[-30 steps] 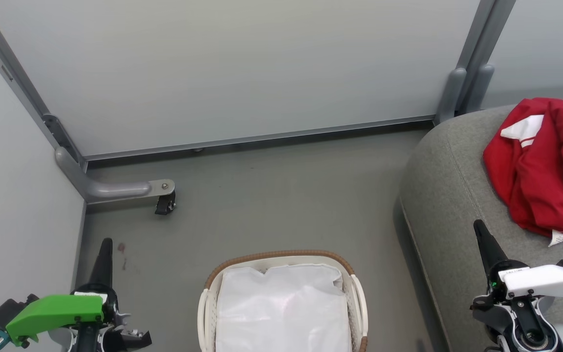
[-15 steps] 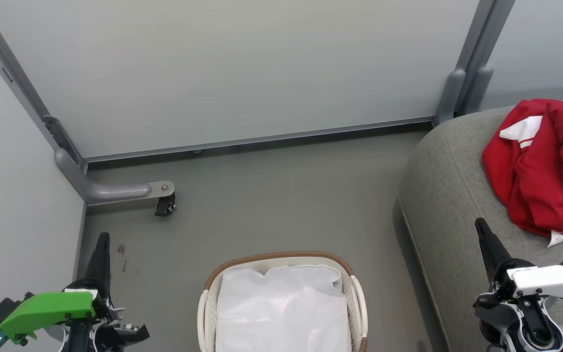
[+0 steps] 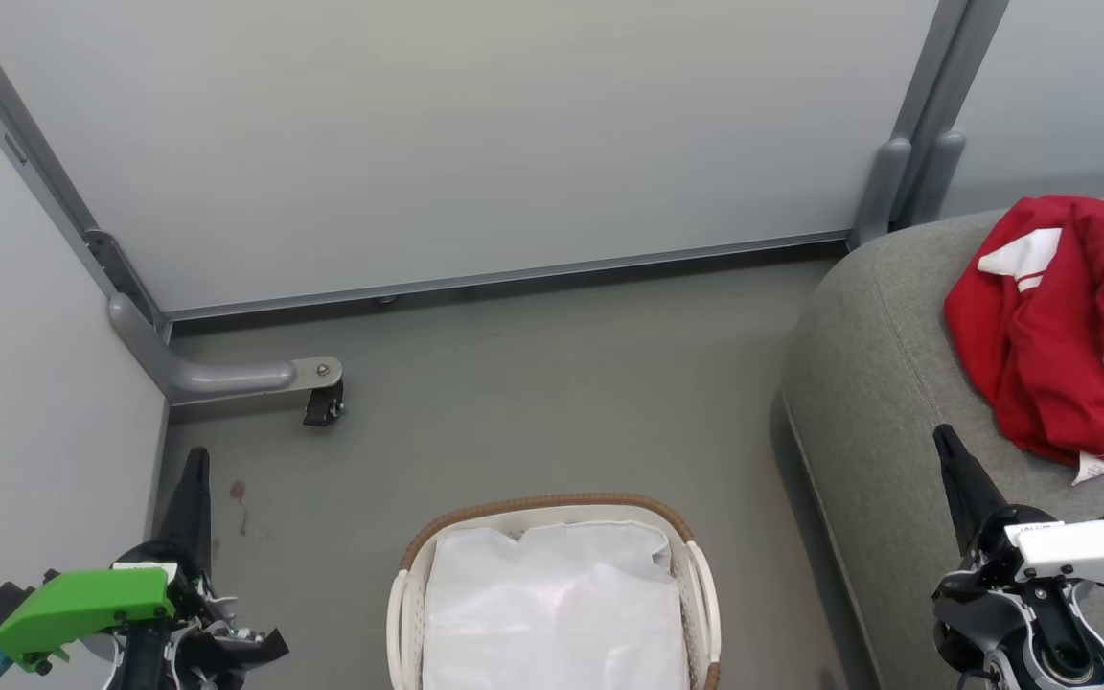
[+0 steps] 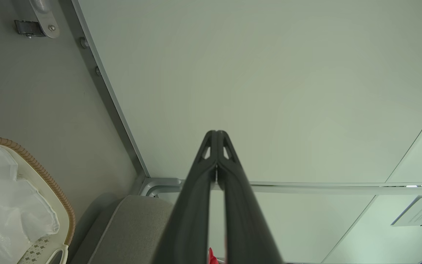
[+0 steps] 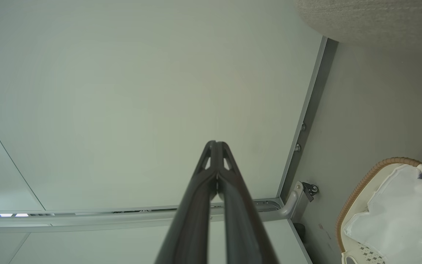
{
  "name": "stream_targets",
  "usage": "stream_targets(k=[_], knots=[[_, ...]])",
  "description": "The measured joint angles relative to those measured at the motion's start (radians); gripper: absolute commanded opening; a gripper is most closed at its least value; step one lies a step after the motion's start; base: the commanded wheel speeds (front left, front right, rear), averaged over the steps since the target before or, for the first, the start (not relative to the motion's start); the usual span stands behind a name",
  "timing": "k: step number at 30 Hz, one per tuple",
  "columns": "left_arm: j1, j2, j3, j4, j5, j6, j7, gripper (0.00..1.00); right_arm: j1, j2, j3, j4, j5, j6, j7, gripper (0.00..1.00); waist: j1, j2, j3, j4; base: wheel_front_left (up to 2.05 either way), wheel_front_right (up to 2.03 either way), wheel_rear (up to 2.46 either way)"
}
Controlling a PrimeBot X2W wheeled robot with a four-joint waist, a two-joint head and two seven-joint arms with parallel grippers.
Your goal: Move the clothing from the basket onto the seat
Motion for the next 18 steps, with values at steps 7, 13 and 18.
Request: stream_targets(k=[7,13,18], knots=[[0.0,0.0,0.0,0.0,0.0,0.0,0.0,0.0,0.0,0.0,0.0,0.0,0.0,0.0,0.0,0.0,0.0,0.0,0.0,0.0,0.0,0.0,0.0],[0.0,0.0,0.0,0.0,0.0,0.0,0.0,0.0,0.0,0.0,0.0,0.0,0.0,0.0,0.0,0.0,0.0,0.0,0.0,0.0,0.0,0.0,0.0],[0.0,0.0,0.0,0.0,0.0,0.0,0.0,0.0,0.0,0.0,0.0,0.0,0.0,0.0,0.0,0.0,0.0,0.0,0.0,0.0,0.0,0.0,0.0]])
